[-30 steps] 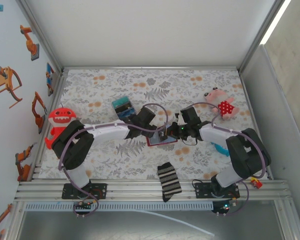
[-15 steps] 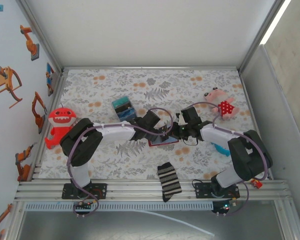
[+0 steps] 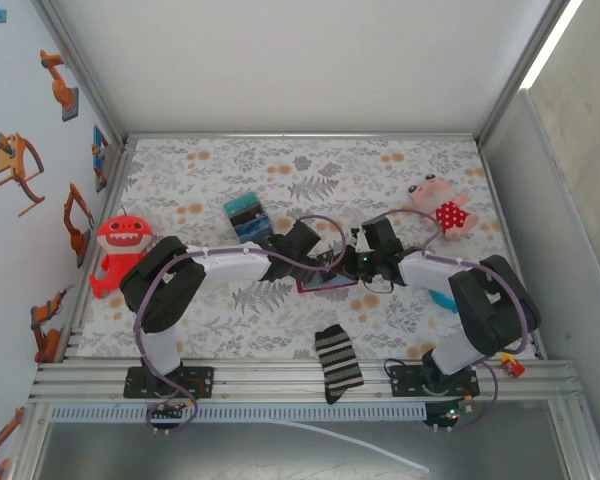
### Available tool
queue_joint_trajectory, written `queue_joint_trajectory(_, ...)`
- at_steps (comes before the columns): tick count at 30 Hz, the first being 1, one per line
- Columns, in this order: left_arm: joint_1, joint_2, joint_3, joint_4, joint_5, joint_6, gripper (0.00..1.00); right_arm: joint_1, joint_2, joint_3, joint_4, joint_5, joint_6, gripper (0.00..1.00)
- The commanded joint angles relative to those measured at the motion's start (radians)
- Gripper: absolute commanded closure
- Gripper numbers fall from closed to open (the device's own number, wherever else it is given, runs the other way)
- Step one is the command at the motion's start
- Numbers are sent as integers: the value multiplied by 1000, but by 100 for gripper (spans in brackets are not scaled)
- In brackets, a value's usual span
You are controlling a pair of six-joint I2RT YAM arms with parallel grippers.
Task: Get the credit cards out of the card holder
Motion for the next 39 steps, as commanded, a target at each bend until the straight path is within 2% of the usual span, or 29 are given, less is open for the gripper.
queue_joint_trajectory(1,-1,12,4,-25,1,-14,3,4,4,0,-8,14,-13,96)
queue_joint_trajectory(11,31,-57,-53,34,17,-11,3,3,-121,60,-215,122,-141,100)
queue_joint_trajectory(21,71,-242,-82,62,64,20,3,5,-239,90,-266,76,-285,100)
queue_joint_trajectory(31,150,-505,-167,60,257,56,3,35,-351,166,-367,-73,-541,100)
queue_joint_trajectory(34,156,-560,-176,48,331,89,3,41,-355,197,-391,-162,-602,100)
queue_joint_trajectory(39,161,-637,-182,32,466,169,3,67,-338,256,-461,-221,-700,100)
